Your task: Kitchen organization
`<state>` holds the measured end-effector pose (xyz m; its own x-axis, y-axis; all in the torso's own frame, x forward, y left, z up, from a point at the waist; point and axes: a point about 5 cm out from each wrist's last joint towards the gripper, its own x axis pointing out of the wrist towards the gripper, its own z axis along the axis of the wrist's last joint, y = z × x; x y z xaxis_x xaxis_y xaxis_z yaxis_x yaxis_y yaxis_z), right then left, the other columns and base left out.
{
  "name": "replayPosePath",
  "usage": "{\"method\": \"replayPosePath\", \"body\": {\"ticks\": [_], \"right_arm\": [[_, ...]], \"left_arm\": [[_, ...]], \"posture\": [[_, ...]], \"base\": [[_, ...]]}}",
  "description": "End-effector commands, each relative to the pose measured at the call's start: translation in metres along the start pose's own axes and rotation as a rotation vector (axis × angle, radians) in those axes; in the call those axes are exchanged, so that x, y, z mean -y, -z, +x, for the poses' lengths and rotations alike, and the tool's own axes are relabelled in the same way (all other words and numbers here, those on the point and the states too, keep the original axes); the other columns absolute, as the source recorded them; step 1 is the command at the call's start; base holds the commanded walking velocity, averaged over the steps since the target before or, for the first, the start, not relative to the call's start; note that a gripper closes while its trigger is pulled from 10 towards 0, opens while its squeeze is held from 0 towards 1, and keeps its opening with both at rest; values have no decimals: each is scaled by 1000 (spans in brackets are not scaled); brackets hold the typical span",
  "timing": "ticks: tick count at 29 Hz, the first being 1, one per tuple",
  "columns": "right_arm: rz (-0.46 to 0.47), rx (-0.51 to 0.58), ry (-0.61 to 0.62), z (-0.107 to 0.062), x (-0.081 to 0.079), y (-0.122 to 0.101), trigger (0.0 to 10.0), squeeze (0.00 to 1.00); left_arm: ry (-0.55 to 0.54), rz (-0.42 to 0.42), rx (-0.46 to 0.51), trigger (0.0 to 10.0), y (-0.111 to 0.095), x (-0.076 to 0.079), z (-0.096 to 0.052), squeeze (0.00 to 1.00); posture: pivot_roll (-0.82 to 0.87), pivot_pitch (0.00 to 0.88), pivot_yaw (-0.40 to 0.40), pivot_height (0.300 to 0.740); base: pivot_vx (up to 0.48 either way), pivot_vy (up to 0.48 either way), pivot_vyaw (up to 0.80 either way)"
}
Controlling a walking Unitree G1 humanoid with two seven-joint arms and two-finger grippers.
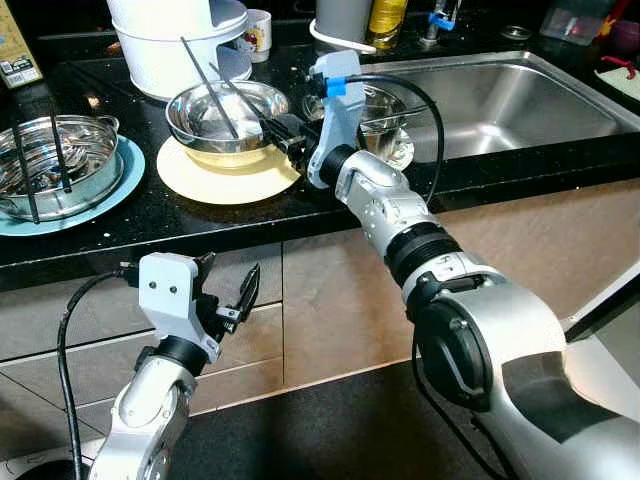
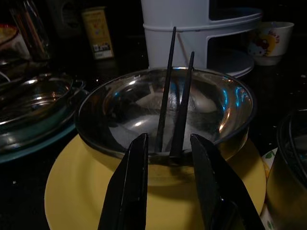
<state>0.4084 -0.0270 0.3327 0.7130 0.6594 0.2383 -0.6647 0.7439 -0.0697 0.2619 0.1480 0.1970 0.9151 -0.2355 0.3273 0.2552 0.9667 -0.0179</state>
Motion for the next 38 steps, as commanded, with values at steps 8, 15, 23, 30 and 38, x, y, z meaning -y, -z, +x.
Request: {"method": "replayPosePath", "body": {"ticks": [8,15,23,30,38], "right_arm": [[-23,-32,-21,5,-9,3,10000,0],[-9,-37,-19,5,-10,3,10000,0],[1,-42,-13,4,-8,4,1882,0],[5,-41,-7,4,-7,4,235,0],[18,-20,14,3,-3,-2,0,0]], "left_arm": [[10,-7,-11,10000,2,0,-1,0],[6,-1,-11,10000,1,-1,-1,0],[1,0,-11,10000,1,-1,-1,0],[-1,-2,-11,10000,1,-2,-1,0],[-5,-2,-8,10000,1,-2,0,0]], "posture": [[-30,209,-9,740],[-24,211,-11,740],[-22,217,-15,740],[-22,217,-15,740],[-27,218,-15,740]], "base": [[0,0,0],[0,0,0],[0,0,0],[0,0,0],[0,0,0]]}}
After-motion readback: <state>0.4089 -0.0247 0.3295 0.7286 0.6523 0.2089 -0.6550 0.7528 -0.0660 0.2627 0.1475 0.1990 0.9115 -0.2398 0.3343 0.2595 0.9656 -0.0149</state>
